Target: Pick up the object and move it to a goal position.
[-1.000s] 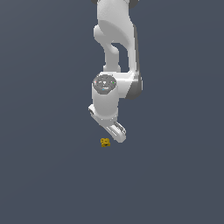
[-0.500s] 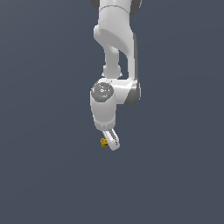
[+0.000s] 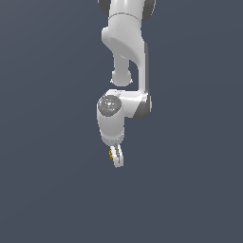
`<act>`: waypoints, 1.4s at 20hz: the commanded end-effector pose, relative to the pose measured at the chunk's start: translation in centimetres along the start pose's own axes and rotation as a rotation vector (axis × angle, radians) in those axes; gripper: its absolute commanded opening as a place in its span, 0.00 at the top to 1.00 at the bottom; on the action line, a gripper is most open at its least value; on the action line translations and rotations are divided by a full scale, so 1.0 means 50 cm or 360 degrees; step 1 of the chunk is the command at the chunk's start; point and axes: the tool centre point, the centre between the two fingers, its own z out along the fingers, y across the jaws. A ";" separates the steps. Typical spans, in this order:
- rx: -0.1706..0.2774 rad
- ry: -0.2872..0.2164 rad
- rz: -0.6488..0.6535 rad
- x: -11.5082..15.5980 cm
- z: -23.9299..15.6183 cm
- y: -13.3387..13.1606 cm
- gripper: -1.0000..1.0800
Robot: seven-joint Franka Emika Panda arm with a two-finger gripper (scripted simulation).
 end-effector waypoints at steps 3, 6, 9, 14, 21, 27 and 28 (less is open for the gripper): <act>0.0001 0.0002 0.0073 0.003 0.006 -0.002 0.04; 0.0001 0.0002 0.0091 0.004 0.008 -0.003 0.04; 0.0000 0.0002 0.0084 0.004 0.009 -0.002 0.04; 0.0001 0.0002 0.0086 0.003 0.036 -0.002 0.04; 0.0001 0.0002 0.0093 0.004 0.102 0.000 0.04; 0.0001 0.0002 0.0093 0.004 0.108 -0.002 1.00; 0.0001 0.0002 0.0093 0.004 0.108 -0.002 1.00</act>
